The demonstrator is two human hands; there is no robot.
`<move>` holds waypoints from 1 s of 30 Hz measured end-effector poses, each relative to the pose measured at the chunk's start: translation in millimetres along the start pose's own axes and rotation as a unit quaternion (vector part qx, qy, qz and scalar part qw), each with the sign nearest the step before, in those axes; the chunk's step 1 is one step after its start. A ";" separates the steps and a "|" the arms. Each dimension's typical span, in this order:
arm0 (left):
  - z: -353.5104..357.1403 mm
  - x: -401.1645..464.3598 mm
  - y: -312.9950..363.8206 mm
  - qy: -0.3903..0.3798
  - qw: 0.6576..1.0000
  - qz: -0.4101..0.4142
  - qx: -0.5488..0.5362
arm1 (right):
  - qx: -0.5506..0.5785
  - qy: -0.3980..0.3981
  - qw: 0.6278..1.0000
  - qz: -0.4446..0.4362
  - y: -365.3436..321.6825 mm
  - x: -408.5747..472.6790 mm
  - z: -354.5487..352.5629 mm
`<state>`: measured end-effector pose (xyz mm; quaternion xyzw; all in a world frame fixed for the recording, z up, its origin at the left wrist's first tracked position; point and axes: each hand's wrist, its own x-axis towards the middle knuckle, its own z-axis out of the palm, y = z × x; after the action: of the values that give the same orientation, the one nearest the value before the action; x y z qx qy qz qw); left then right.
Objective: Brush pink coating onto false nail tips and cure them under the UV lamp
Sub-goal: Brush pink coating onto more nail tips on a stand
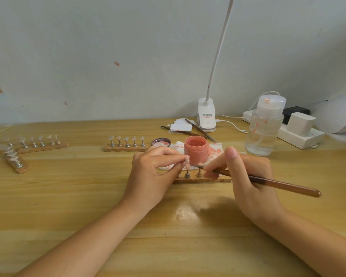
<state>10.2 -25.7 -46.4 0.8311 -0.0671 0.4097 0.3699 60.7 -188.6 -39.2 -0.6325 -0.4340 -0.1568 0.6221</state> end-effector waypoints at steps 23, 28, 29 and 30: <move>-1.2 -0.8 8.5 -0.013 0.999 -0.030 0.032 | -0.013 -0.013 1.000 0.006 4.3 1.6 -1.3; -0.9 -0.9 7.4 -0.013 0.999 -0.033 0.036 | -0.038 -0.026 0.999 -0.009 3.9 2.6 -0.6; -0.9 -0.7 7.9 -0.013 0.999 -0.032 0.036 | -0.032 -0.027 0.999 0.001 3.6 2.3 -0.3; -1.0 -0.5 8.5 -0.013 0.999 -0.032 0.035 | -0.026 -0.022 0.999 0.004 3.1 2.2 -0.6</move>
<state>5.8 -31.2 -41.7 0.8505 -0.0311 0.3888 0.3529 64.5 -187.9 -39.6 -0.6535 -0.4407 -0.1513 0.5965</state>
